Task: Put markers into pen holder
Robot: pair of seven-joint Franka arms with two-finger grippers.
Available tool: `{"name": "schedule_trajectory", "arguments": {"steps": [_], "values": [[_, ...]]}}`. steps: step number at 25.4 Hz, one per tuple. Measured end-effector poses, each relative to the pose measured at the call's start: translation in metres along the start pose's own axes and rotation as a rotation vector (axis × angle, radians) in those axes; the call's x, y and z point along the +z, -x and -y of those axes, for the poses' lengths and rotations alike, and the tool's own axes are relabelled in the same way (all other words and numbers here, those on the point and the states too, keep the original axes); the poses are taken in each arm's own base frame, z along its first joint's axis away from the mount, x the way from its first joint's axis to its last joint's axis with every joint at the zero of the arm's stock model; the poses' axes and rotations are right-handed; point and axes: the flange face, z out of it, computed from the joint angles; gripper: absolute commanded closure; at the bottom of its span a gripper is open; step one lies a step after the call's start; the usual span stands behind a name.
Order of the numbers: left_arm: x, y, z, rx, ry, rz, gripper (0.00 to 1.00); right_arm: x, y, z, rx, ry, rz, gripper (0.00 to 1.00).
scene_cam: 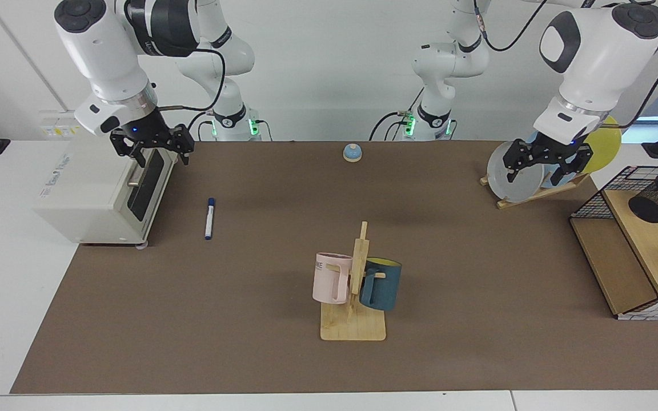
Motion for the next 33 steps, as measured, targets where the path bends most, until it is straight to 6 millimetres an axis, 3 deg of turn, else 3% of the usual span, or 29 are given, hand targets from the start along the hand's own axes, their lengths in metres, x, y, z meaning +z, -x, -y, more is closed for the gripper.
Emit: {"name": "schedule_trajectory", "arguments": {"steps": [4, 10, 13, 17, 25, 33], "values": [[0.001, -0.007, 0.001, 0.000, -0.001, 0.000, 0.00, 0.038, -0.009, 0.001, -0.003, 0.001, -0.032, 0.00], [0.004, -0.011, 0.000, 0.076, -0.001, -0.001, 0.00, 0.138, -0.013, 0.015, 0.010, -0.019, 0.005, 0.00], [0.006, -0.012, -0.001, 0.200, 0.000, 0.003, 0.00, 0.171, -0.014, 0.022, 0.015, -0.020, 0.030, 0.00], [0.010, -0.013, -0.002, 0.397, 0.002, 0.009, 0.00, 0.202, -0.017, 0.024, 0.028, -0.018, 0.029, 0.00], [0.016, -0.012, -0.007, 0.604, 0.012, 0.025, 0.00, 0.268, -0.019, 0.019, 0.070, -0.010, 0.069, 0.00], [0.024, -0.008, -0.015, 0.722, 0.024, 0.042, 0.00, 0.283, -0.017, 0.012, 0.108, -0.010, 0.095, 0.00]]}}
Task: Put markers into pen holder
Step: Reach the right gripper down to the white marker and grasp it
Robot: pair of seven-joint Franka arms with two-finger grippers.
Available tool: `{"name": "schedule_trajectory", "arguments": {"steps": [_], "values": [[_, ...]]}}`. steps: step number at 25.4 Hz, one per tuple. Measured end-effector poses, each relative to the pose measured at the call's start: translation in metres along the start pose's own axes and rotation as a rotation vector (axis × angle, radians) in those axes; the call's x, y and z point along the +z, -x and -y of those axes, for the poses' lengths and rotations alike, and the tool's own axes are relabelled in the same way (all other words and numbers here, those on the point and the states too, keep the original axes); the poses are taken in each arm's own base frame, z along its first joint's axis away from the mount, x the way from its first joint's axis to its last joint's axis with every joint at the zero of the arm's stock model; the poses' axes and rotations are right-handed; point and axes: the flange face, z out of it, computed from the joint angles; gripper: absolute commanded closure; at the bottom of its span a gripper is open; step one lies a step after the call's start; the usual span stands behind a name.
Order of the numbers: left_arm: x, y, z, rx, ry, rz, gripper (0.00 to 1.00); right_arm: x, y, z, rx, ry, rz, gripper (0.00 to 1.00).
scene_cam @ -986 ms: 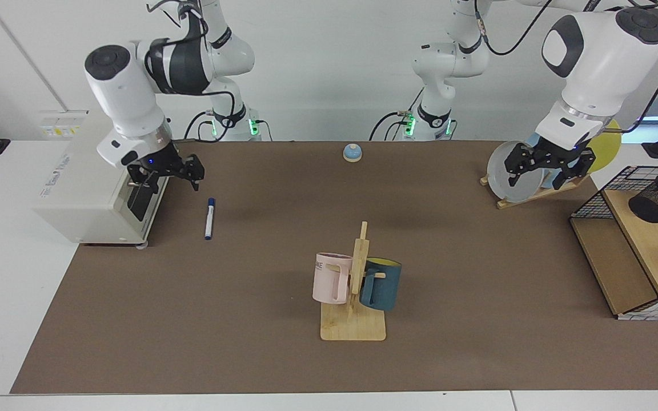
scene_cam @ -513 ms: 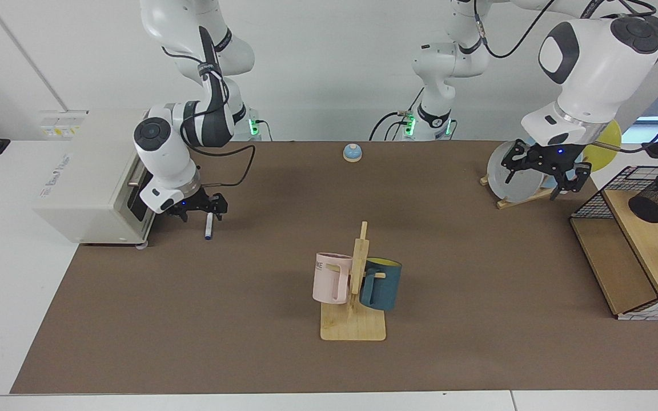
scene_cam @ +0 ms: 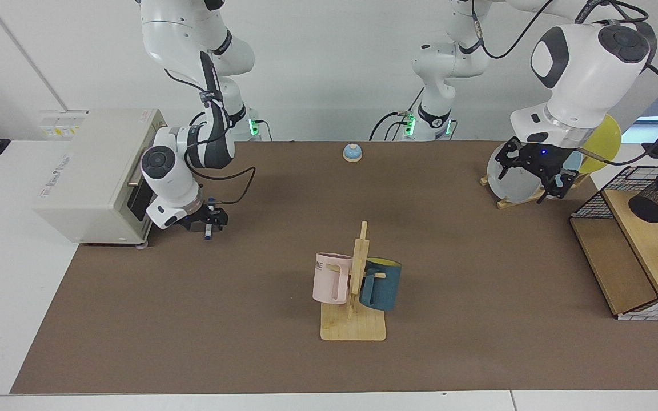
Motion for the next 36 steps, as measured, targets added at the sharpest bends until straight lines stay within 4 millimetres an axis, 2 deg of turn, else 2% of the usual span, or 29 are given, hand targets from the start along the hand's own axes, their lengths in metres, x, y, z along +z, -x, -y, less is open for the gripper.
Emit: {"name": "schedule_trajectory", "arguments": {"steps": [6, 7, 8, 9, 12, 13, 27, 31, 36], "values": [[0.007, 0.003, -0.005, 0.052, 0.014, 0.011, 0.00, 0.002, 0.001, 0.000, 0.012, -0.001, 0.006, 0.01], [0.007, 0.003, -0.006, 0.061, 0.014, 0.011, 0.00, 0.003, 0.002, 0.000, 0.013, -0.001, 0.008, 0.04], [0.007, 0.003, -0.006, 0.068, 0.014, 0.011, 0.00, 0.004, 0.002, 0.000, 0.013, -0.001, 0.009, 0.14], [0.007, 0.004, -0.006, 0.074, 0.014, 0.011, 0.00, 0.005, 0.002, 0.000, 0.013, -0.001, 0.011, 0.28], [0.007, 0.004, -0.007, 0.086, 0.014, 0.010, 0.00, 0.006, 0.003, 0.000, 0.013, -0.001, 0.013, 0.86], [0.007, 0.004, -0.007, 0.087, 0.014, 0.010, 0.00, 0.006, 0.003, 0.000, 0.013, -0.001, 0.014, 1.00], [0.010, 0.012, -0.012, 0.085, 0.060, 0.048, 0.00, 0.007, 0.004, 0.003, 0.011, -0.003, 0.024, 1.00], [0.008, 0.013, -0.013, 0.087, 0.061, 0.049, 0.00, 0.006, 0.005, 0.004, 0.057, -0.006, 0.043, 1.00], [0.008, 0.011, -0.014, 0.148, 0.057, 0.043, 0.00, -0.012, 0.003, 0.013, 0.189, -0.085, 0.113, 1.00]]}}
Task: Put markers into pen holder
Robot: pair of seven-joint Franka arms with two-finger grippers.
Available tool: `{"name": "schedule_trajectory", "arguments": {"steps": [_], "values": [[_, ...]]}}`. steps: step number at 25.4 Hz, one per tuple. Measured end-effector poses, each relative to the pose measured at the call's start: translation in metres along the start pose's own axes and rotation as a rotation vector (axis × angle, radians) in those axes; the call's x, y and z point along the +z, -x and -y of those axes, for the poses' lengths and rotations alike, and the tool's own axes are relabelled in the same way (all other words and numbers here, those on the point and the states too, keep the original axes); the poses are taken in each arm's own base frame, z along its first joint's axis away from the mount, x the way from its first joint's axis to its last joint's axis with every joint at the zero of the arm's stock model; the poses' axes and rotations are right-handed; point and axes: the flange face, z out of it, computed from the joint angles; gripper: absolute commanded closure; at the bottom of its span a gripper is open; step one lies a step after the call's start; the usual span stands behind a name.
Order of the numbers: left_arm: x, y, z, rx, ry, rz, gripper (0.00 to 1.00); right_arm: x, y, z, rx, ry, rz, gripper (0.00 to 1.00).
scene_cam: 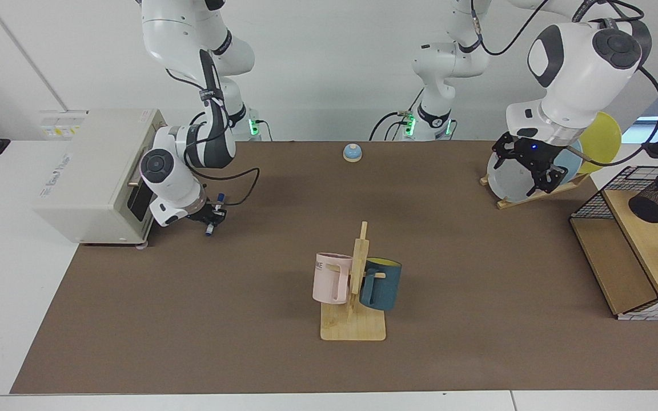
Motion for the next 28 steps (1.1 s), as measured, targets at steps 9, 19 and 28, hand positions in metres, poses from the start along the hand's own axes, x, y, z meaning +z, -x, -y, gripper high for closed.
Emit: {"name": "schedule_trajectory", "arguments": {"steps": [9, 19, 28], "values": [[-0.002, -0.005, -0.001, 0.160, -0.012, -0.016, 0.00, -0.079, 0.013, 0.050, 0.223, -0.140, 0.044, 1.00], [-0.004, -0.022, -0.012, 0.373, -0.015, -0.030, 0.00, -0.130, 0.046, 0.111, 0.520, -0.337, 0.117, 1.00], [-0.022, -0.053, -0.049, 0.452, -0.014, -0.036, 0.00, -0.163, 0.083, 0.190, 0.772, -0.447, 0.263, 1.00]]}}
